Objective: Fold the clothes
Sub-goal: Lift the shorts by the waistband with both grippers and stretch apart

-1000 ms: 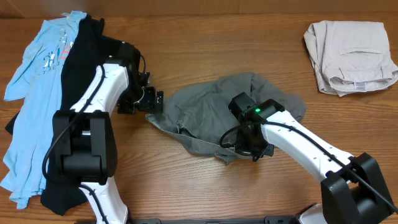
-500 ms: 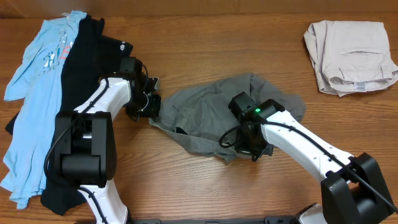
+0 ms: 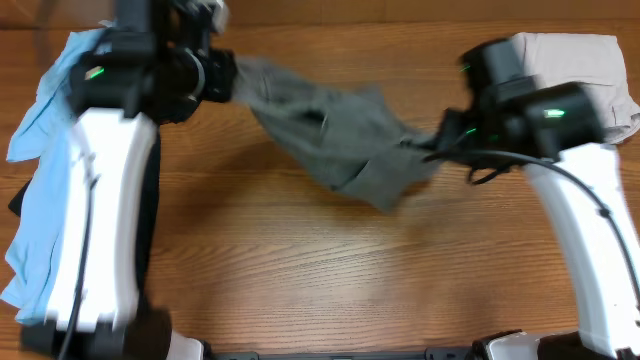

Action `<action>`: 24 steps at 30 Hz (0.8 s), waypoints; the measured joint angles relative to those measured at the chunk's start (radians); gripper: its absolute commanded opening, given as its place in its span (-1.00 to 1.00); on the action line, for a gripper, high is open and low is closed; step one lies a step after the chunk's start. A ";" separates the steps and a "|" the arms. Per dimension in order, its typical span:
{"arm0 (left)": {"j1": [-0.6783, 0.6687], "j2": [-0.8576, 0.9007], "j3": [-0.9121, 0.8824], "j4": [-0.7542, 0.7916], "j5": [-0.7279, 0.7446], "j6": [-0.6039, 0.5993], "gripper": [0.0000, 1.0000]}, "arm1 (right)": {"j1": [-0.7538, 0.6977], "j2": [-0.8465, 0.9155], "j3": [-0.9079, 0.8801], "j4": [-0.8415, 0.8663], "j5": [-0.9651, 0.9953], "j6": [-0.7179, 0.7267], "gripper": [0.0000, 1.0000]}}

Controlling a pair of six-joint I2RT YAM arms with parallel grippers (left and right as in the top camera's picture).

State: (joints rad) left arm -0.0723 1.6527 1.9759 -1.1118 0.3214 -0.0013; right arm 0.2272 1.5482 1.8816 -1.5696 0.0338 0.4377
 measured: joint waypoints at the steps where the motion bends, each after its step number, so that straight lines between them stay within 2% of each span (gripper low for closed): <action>1: 0.000 -0.038 0.037 -0.002 -0.005 -0.005 -0.92 | -0.025 0.000 0.050 -0.009 -0.003 -0.008 -0.92; 4: -0.021 -0.130 0.145 -0.010 -0.010 -0.023 -0.92 | -0.109 -0.006 0.236 -0.059 -0.037 -0.043 -0.92; 9: -0.026 -0.172 0.230 -0.011 -0.006 -0.060 -0.92 | -0.181 -0.019 0.518 -0.116 -0.099 -0.085 -0.92; 18: -0.026 -0.293 0.285 -0.019 -0.003 -0.105 -0.92 | -0.188 -0.110 0.575 -0.124 -0.135 -0.107 -0.92; 24: -0.026 -0.347 0.304 -0.124 -0.012 -0.106 -0.92 | -0.189 -0.112 0.567 -0.126 -0.181 -0.130 -0.92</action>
State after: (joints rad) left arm -0.0982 1.3056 2.2803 -1.2358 0.3092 -0.1070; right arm 0.0380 1.4361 2.4485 -1.6951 -0.1471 0.3073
